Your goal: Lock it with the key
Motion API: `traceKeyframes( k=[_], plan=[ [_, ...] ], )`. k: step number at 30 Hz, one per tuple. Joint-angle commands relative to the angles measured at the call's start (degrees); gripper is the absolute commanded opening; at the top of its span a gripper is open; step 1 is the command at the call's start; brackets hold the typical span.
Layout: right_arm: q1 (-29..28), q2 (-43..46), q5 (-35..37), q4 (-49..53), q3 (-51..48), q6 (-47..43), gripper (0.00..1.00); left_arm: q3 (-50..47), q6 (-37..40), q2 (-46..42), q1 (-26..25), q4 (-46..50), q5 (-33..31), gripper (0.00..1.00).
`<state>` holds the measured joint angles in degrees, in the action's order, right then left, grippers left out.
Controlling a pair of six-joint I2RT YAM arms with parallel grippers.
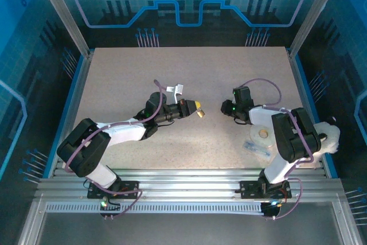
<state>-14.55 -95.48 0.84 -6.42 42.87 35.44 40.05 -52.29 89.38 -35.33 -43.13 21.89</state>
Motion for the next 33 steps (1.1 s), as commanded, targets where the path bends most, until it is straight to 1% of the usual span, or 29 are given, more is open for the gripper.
traceKeyframes(
  k=[1, 4, 9, 11, 13, 14, 15, 23, 26, 33],
  plan=[
    [0.3, 2.0, -0.7, 2.1, 1.3, -0.5, 0.34, 2.1, 1.9, -1.3, -0.4, 0.6, 0.3, 0.0],
    [-0.2, 5.2, 0.1, 3.5, 1.1, -1.0, 0.43, 2.9, 2.8, -1.0, -0.4, 2.4, -0.1, 0.0],
    [-2.2, 13.4, 3.6, 7.2, 0.6, -3.0, 0.67, 5.5, 3.6, 1.3, -0.5, 7.5, -1.5, 0.0],
    [-2.8, 16.8, 4.5, 8.2, -0.1, -3.3, 0.74, 7.2, 4.1, 2.4, -0.9, 10.0, -1.9, 0.0],
    [-3.4, 20.5, 5.4, 9.1, -1.1, -3.4, 0.83, 8.7, 4.4, 3.6, -1.3, 11.9, -2.4, 0.0],
    [-3.7, 22.6, 6.2, 9.8, -1.6, -3.4, 0.9, 9.7, 4.6, 4.3, -1.6, 13.1, -2.7, 0.0],
    [-3.9, 24.7, 6.9, 10.6, -2.0, -3.4, 0.99, 10.7, 4.9, 5.0, -1.9, 14.5, -3.1, 0.0],
    [-5.0, 38.8, 14.9, 15.5, -5.7, -2.7, 1.0, 19.0, 5.9, 12.5, -4.3, 22.4, -4.9, 0.0],
    [-5.0, 43.1, 17.9, 15.3, -8.1, -2.7, 1.0, 23.2, 6.8, 15.9, -5.4, 26.2, -5.9, 0.0],
    [-4.9, 47.3, 19.0, 13.0, -11.2, -2.9, 1.0, 31.3, 7.7, 23.0, -6.7, 33.4, -8.4, 0.0]
  ],
)
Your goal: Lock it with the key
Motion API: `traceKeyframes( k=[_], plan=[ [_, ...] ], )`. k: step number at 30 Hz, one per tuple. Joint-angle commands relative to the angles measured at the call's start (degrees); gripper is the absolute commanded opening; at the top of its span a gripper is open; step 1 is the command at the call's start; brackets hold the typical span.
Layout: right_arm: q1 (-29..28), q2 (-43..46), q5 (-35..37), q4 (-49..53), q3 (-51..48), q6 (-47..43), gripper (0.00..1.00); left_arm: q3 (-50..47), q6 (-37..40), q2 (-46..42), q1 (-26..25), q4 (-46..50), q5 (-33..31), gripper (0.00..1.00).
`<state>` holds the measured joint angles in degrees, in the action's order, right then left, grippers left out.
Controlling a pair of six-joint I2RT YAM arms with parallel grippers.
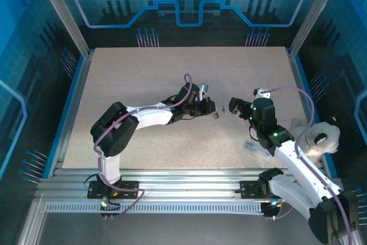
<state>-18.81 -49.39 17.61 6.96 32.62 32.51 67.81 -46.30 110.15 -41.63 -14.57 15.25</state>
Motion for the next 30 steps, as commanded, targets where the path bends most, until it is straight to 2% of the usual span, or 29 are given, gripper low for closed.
traceKeyframes(
  k=[1, 5, 12, 30],
  plan=[
    [-0.6, 1.5, 2.0, -0.5, -1.1, 0.1, 1.0, 4.5, 1.9, 3.2, -0.5, 5.8, -2.2, 0.0],
    [-0.6, 3.1, 1.3, -1.1, -1.7, 0.3, 1.0, 8.4, 2.8, 6.4, -0.9, 9.4, -4.2, 0.0],
    [-0.7, 6.0, 1.4, -1.8, -2.9, 0.4, 1.0, 13.9, 3.1, 12.2, -1.0, 12.9, -4.1, 0.0],
    [-1.9, 5.2, 0.7, -2.2, -2.7, 0.4, 1.0, 24.5, 7.2, 20.9, -1.1, 21.2, -4.6, 0.0]
  ],
)
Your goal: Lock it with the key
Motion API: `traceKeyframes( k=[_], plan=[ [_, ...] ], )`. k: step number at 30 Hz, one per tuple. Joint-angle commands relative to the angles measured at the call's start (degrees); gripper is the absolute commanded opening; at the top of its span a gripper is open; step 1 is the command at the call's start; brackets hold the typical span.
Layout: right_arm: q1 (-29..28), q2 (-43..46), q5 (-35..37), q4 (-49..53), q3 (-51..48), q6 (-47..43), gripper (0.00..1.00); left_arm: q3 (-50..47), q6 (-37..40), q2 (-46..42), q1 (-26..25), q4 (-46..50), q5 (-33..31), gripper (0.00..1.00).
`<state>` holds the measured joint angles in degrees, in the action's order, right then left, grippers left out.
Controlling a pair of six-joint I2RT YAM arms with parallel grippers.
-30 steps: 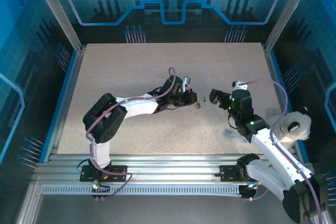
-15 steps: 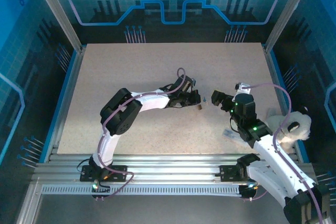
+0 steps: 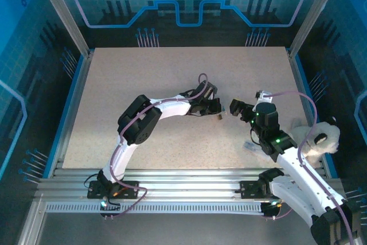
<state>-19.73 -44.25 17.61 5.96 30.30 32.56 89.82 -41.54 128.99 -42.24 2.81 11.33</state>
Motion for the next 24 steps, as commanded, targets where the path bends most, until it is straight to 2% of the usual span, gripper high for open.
traceKeyframes(
  k=[1, 24],
  plan=[
    [-1.1, 0.0, 0.7, -1.2, -0.4, 0.3, 1.0, 2.8, 2.7, 2.3, -0.4, 4.1, -0.7, 0.0],
    [-2.0, -1.4, 1.0, -2.1, -0.4, -0.3, 1.0, 8.0, 7.5, 5.5, 0.9, 9.1, -1.9, 0.0]
  ],
)
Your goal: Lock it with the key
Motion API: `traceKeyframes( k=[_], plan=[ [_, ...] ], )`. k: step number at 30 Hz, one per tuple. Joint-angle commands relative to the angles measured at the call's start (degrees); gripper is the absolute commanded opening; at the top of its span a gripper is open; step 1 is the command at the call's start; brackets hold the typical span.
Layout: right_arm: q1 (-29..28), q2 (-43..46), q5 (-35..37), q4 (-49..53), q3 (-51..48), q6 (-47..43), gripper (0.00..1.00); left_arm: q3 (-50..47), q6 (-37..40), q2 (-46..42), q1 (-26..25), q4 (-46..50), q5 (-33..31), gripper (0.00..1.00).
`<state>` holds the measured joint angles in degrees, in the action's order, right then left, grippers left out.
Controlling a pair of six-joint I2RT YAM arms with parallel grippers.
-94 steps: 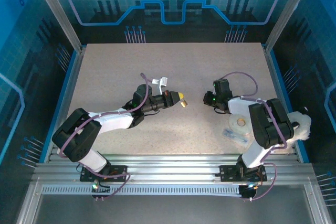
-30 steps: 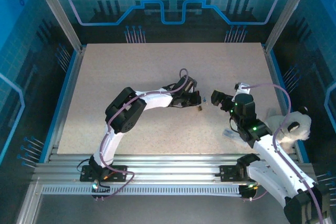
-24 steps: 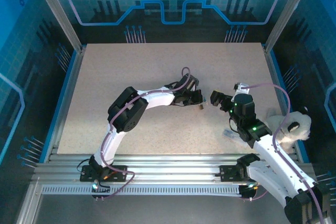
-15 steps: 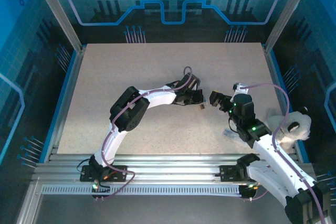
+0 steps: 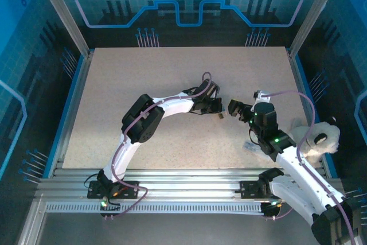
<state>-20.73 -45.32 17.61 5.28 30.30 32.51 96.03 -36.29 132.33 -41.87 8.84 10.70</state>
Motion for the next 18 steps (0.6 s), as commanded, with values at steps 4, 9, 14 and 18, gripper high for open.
traceKeyframes(
  k=[4, 9, 14, 18],
  plan=[
    [-1.2, -0.9, 0.9, -1.6, -0.4, -0.4, 1.0, 2.5, 2.9, 2.5, 0.8, 3.6, -1.3, 0.05],
    [-1.2, -1.1, 1.1, -1.9, -0.5, -0.5, 1.0, 2.7, 3.3, 2.5, 1.1, 3.9, -1.4, 0.06],
    [-1.4, -1.4, 1.1, -1.9, -0.5, -0.6, 1.0, 3.2, 3.6, 2.3, 1.4, 4.4, -1.5, 0.12],
    [-1.5, -1.5, 1.2, -2.0, -0.5, -0.7, 1.0, 3.9, 4.0, 2.1, 1.6, 5.0, -1.5, 0.19]
  ],
)
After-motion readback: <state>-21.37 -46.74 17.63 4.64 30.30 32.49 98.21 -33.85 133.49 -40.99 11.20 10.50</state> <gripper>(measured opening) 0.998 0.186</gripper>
